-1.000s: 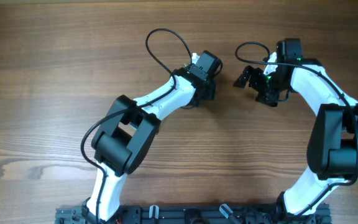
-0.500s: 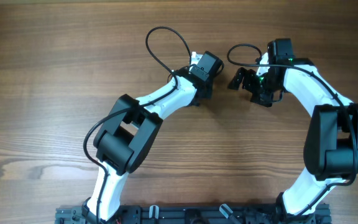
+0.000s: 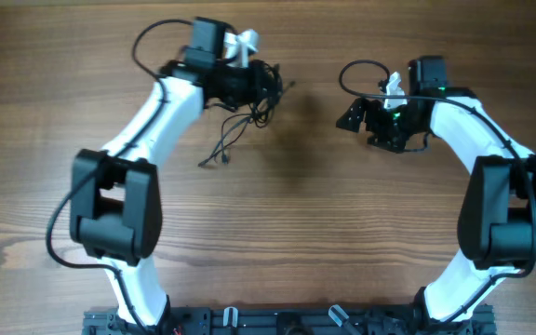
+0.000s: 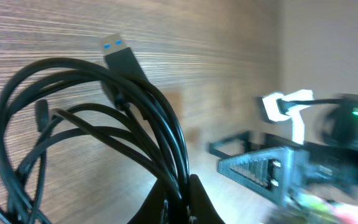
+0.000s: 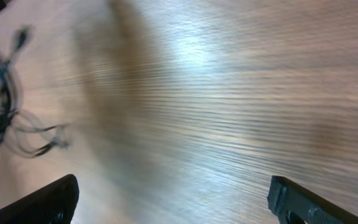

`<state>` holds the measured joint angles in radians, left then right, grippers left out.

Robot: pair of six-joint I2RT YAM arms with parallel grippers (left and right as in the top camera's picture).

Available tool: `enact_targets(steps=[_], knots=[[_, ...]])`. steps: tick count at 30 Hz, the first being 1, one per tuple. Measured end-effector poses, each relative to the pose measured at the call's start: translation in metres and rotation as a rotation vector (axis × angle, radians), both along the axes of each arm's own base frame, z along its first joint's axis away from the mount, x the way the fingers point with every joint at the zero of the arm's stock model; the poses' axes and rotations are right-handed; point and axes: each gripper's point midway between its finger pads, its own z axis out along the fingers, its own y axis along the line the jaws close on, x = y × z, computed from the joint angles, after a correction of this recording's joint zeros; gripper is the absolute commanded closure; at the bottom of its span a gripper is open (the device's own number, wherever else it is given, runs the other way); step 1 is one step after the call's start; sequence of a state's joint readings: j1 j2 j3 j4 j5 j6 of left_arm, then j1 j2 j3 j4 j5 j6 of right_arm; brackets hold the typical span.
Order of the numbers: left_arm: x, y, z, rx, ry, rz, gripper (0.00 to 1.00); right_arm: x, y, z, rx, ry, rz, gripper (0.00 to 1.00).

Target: Untangle cables

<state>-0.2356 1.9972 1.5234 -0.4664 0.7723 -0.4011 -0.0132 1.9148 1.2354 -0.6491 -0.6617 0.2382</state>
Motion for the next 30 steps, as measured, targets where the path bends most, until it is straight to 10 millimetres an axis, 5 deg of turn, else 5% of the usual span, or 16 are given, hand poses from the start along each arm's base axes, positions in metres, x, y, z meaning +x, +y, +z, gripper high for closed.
enact_targets(steps=[5,8,13,21,30], knots=[[-0.004,0.023,0.031,-0.218,0.021,-0.072,0.96,-0.001,0.022,0.04,0.284,-0.127,0.129,0.06],[-0.011,0.025,0.045,-0.307,0.028,-0.118,0.96,-0.007,0.042,0.063,0.424,-0.201,0.223,0.17],[-0.026,0.028,0.073,-0.476,0.046,-0.217,0.96,-0.02,0.08,0.089,0.567,-0.3,0.376,0.2],[-0.033,0.035,0.086,-0.564,0.109,-0.236,0.96,-0.03,0.152,0.142,0.747,-0.61,0.687,0.36],[-0.036,0.036,0.09,-0.596,0.199,-0.22,0.96,-0.017,0.202,0.177,0.729,-0.694,0.674,0.62]])
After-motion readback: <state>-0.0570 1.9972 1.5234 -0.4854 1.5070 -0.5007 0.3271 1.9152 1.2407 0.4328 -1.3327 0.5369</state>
